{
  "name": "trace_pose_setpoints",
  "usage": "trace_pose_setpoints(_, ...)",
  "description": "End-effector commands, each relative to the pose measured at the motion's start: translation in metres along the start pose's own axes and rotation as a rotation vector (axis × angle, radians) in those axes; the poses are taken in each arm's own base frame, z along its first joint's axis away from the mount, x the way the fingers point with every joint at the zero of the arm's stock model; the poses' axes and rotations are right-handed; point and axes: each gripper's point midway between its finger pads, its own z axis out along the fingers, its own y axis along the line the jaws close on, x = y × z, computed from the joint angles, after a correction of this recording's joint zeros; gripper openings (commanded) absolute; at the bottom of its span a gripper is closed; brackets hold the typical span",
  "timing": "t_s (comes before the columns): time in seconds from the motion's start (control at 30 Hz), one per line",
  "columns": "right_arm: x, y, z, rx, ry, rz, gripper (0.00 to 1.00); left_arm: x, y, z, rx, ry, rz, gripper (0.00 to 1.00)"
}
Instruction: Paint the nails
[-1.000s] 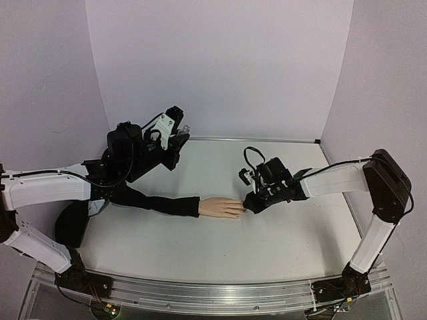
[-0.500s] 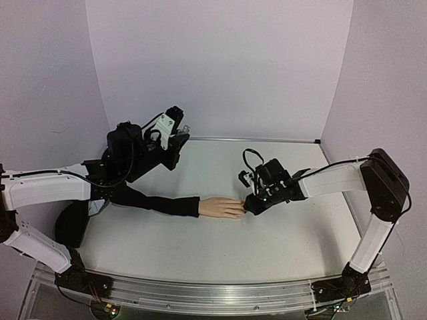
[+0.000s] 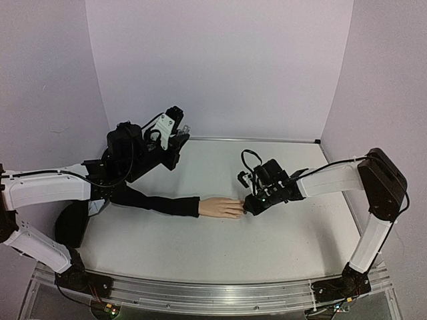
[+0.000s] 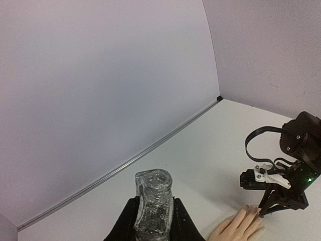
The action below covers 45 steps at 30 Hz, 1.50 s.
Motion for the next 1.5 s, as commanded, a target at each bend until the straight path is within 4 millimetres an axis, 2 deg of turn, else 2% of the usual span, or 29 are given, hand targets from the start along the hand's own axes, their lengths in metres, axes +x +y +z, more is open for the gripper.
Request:
trace_pose_setpoints(0.0, -0.007, -0.003, -0.002, 0.034, -0.014, -0.007, 0.0, -0.02, 0.009, -0.008, -0.021, -0.05, -0.001, 0.0)
trace_pose_setpoints(0.97, -0.003, -0.011, -0.008, 0.08, -0.01, -0.01, 0.0, -0.021, 0.01, -0.009, -0.021, -0.049, -0.001, 0.0)
trace_pose_setpoints(1.13, -0.001, -0.015, -0.021, 0.105, -0.044, -0.011, 0.0, -0.02, 0.01, -0.008, -0.022, -0.047, 0.001, 0.0)
trace_pose_setpoints(1.37, -0.01, -0.03, -0.056, 0.181, -0.165, -0.009, 0.0, -0.023, 0.011, -0.011, -0.021, -0.053, -0.003, 0.0)
trace_pose_setpoints(1.47, -0.016, -0.017, -0.062, 0.108, -0.198, -0.028, 0.0, -0.025, 0.011, -0.012, -0.02, -0.058, -0.008, 0.0)
